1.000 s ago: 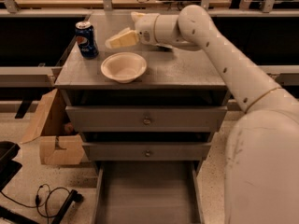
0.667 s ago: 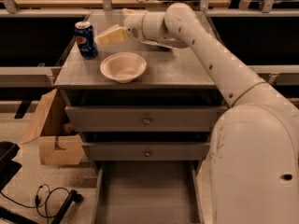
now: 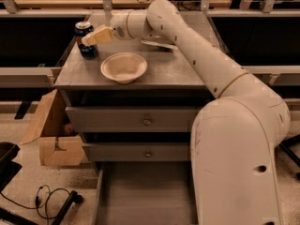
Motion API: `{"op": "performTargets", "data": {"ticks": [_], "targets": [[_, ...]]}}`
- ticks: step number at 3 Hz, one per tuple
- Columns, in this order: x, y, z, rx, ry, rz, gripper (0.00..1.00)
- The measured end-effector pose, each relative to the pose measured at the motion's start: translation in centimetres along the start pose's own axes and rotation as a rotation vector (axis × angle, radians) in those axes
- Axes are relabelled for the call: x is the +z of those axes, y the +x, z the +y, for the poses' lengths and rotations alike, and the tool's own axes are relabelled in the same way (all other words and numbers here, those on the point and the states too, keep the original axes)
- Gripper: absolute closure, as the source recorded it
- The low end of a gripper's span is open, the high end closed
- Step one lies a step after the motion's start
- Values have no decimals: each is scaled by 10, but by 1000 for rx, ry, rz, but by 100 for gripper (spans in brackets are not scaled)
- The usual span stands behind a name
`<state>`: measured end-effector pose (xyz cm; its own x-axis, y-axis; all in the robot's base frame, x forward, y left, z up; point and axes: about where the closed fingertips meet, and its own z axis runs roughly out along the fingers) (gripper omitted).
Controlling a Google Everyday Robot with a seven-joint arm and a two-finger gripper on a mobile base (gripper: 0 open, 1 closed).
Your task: Place pepsi can into bottom drawer
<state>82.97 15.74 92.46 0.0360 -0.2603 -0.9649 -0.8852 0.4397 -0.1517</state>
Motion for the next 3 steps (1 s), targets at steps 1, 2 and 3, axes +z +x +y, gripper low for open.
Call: {"op": "performTargets", "data": {"ticks": [1,2,3], "targets": [[20,1,7,14,-26,-19,0],[41,-2,16,14,-63,-36,0],[62,1,30,10,-100,-23,18]]}}
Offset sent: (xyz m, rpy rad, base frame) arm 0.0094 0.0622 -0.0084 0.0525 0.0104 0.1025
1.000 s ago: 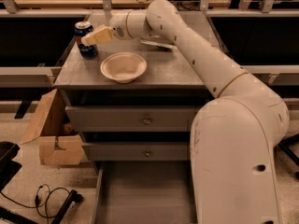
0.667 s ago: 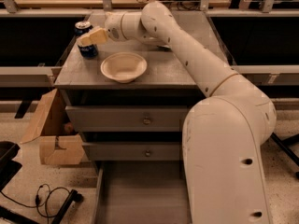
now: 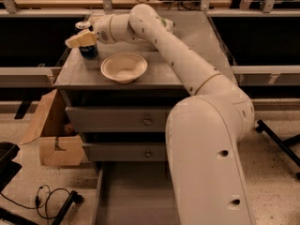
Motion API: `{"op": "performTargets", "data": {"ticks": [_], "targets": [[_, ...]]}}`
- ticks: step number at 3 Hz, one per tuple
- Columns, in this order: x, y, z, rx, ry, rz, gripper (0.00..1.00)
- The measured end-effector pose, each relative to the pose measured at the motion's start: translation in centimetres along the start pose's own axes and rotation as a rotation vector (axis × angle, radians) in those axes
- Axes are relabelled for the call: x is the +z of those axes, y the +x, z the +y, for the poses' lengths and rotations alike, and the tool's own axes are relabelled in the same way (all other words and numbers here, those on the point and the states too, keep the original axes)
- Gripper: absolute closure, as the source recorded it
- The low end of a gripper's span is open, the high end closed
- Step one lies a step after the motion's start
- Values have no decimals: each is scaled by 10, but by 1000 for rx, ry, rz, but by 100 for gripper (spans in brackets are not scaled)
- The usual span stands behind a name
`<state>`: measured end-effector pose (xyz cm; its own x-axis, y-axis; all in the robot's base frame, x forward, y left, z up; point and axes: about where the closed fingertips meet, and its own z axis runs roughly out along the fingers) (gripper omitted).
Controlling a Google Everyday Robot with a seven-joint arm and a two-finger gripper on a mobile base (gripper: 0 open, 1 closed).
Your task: Place pepsi can into bottom drawer
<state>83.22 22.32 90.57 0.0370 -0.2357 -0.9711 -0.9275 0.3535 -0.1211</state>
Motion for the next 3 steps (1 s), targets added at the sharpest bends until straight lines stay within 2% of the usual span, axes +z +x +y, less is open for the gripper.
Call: {"op": "performTargets", "data": {"ticks": [2,3], "targets": [[4,0,2,-1,-6,1,63],[3,-2,2,-4,-7,1,95]]}}
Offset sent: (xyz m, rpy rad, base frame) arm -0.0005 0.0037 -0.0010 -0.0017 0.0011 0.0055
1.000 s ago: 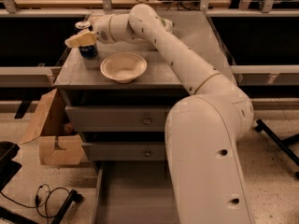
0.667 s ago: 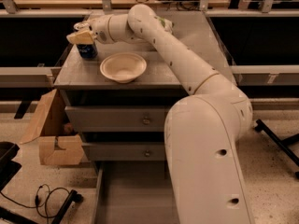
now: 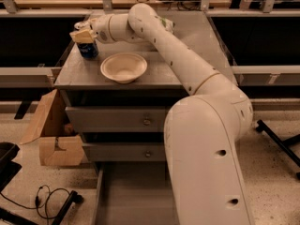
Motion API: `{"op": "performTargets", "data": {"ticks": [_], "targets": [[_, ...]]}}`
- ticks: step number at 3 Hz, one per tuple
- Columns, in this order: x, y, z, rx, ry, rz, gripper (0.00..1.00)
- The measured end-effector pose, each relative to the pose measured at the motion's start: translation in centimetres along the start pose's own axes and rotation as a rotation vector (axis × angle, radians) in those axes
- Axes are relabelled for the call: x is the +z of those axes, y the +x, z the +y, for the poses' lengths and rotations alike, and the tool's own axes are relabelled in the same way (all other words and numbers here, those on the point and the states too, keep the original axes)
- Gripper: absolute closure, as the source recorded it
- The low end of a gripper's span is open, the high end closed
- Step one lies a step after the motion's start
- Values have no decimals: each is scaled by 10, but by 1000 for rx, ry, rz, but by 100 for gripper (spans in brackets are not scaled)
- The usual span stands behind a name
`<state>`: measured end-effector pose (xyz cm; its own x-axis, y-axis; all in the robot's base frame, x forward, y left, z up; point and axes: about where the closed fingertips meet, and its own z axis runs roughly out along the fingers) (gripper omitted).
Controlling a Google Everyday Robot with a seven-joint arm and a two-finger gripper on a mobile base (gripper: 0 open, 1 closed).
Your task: Place pepsi can into bottom drawer
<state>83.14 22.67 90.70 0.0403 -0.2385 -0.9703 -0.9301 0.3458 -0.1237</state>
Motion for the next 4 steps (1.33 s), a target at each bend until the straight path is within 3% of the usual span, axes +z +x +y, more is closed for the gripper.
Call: {"op": "performTargets", "data": {"ticks": [1,2,3,4], "targets": [[-10,-22,-3,-35,-14,1,100],[-62,-75,-9,-96,51,-39,100],[-144,-143,15,-169,146,-97,100],[-211,-197,78,-197,182,-138,100]]}}
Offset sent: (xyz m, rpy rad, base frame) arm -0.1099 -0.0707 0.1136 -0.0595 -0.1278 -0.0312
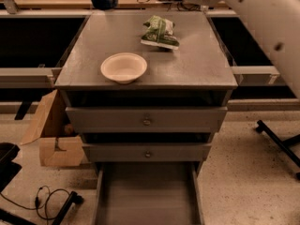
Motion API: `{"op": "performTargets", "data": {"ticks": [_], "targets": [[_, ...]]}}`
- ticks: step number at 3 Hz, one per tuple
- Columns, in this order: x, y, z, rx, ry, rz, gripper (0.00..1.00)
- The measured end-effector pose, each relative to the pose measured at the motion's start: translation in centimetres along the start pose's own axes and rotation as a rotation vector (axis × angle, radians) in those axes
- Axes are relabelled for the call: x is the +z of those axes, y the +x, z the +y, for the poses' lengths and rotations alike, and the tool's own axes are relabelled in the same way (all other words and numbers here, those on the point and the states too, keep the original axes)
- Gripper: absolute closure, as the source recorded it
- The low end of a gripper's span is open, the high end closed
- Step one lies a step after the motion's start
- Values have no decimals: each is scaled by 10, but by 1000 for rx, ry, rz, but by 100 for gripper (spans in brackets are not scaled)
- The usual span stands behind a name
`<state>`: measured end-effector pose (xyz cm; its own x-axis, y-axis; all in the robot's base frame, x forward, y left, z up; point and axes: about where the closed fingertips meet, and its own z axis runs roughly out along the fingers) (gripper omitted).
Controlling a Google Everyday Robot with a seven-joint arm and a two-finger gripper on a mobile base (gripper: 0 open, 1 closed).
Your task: Place pepsi can into bottom drawer
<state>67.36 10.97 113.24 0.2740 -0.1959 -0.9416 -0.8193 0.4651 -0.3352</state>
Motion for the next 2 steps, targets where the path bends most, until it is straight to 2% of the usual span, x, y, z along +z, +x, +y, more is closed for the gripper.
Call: {"op": "performTargets", "data": {"ticks": [1,2], "targets": [[-45,3,56,38,-35,52,100],[-85,75,97,127,-64,185,100]]}}
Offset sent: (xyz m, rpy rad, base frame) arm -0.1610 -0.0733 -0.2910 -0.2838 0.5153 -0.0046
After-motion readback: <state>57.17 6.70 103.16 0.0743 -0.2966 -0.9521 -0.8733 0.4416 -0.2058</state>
